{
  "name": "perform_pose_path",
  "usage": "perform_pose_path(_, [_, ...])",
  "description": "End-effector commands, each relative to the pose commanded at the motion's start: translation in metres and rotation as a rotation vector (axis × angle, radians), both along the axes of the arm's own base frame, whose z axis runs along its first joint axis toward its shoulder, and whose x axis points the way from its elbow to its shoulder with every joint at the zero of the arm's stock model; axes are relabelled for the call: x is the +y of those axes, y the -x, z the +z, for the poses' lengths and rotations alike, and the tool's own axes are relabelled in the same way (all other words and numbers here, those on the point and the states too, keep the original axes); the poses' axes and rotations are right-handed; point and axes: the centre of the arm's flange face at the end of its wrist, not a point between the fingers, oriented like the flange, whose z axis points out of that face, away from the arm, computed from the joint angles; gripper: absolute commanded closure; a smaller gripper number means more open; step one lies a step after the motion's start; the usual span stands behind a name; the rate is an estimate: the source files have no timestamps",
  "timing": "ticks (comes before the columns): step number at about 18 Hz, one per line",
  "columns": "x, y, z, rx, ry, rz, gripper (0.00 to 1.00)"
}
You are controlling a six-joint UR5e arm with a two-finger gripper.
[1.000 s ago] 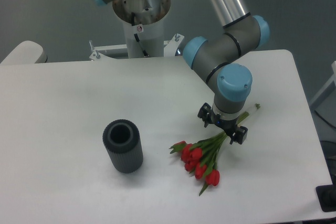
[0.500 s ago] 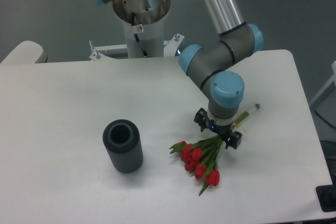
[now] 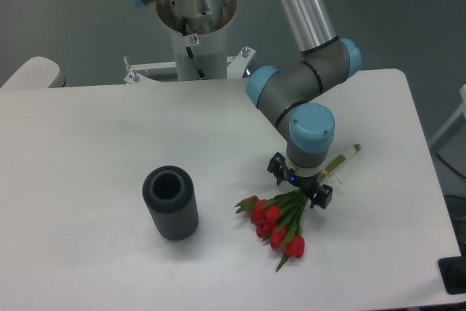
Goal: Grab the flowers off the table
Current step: 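Lower the gripper onto the tulip stems and close it, then lift the gripped red tulip bunch up off the table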
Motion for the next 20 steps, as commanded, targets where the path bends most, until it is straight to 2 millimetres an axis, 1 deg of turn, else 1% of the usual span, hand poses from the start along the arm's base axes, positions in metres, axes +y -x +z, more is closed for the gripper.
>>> perform_pose_path(2, [0.000,0.000,0.000,0.001,-0.001,0.000,0.20])
perform_pose_path(3, [0.001,-0.001,0.000,0.006,-0.004,-0.003,0.34])
perform_pose_path(5, [0.004,0.001,0.000,0.036,-0.023,-0.008,0.42])
perform_pose_path(6, [0.005,0.002,0.002,0.039,-0.026,-0.008,0.51])
perform_pose_path(8, [0.005,0.002,0.002,0.042,-0.028,-0.008,0.63])
perform_pose_path(10, [0.005,0.002,0.002,0.043,-0.029,-0.008,0.68])
perform_pose_path(11, [0.005,0.002,0.002,0.043,-0.029,-0.008,0.72])
perform_pose_path(13, [0.006,0.004,0.005,0.049,-0.032,-0.009,0.75])
perform_pose_path(17, [0.007,0.007,0.010,0.056,-0.038,-0.008,0.79])
perform_pose_path(19, [0.008,0.009,0.017,0.064,-0.047,-0.007,0.79])
perform_pose_path(20, [0.009,0.013,0.025,0.075,-0.056,-0.005,0.79])
